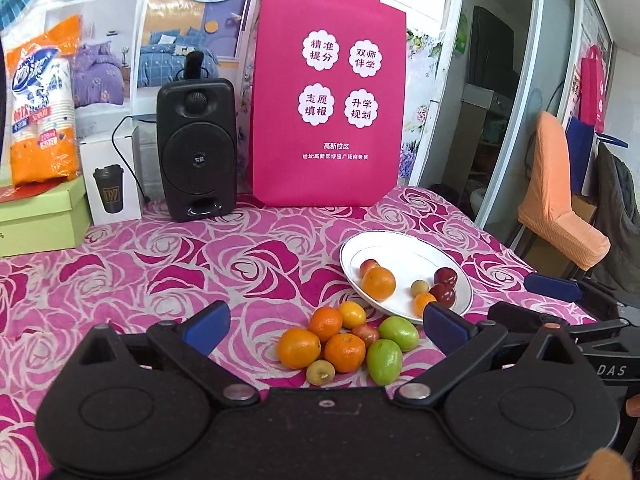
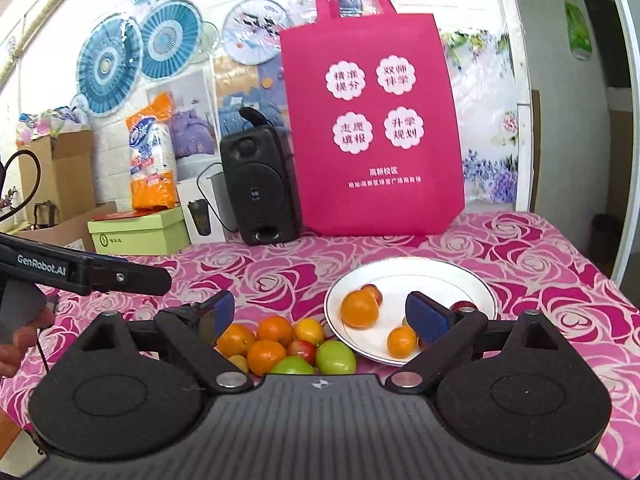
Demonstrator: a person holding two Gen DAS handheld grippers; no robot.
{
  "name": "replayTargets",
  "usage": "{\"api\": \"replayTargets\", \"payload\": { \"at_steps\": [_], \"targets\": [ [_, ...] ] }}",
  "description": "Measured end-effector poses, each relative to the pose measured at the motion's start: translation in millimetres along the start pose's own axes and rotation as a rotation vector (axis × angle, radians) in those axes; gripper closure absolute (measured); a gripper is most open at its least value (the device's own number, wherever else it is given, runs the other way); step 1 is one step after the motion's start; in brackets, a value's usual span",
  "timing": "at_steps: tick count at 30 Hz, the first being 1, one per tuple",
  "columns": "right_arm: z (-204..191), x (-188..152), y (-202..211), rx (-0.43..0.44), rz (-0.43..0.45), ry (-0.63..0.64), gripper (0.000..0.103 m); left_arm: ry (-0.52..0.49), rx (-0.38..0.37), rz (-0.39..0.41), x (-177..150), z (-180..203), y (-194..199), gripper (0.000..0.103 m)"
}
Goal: Organize fruits
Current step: 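Move both open tools back to the fruit pile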
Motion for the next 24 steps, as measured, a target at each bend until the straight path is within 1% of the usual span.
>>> {"api": "replayTargets", "payload": {
  "at_steps": [5,8,15,24],
  "targets": [
    [-6.3,1.6,7.7,0.015,0.015,0.008,0.000,-0.010,0.009,0.002,-6.8,-0.3,9.8,0.000],
    [-10.0,-1.7,8.2,0.025,0.008,0.007,0.000,0.000,0.017,-0.004,-11.4,-3.6,11.2,0.000],
    [-20.8,-25.8,-6.5,0.063,-0.073,-0.002,0.000,0.032,0.041,-0.060,-30.1,-16.9,-1.4,0.000],
    [-26.9,-52.1,-31.3,0.094,-0.168,-0.025,0.000,0.063,0.037,-0.128,-46.3,-28.7,-30.0,0.000]
  ]
}}
Point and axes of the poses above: each gripper's, at about its wrist camera, not at the fingertips, and y roughly against the way its jaws point, z to its right, x to its top, the point moved 8 cm from there along -y, roughly the way its jaws point, and after that the axes turned 10 degrees about y, right-handed, at the moved point
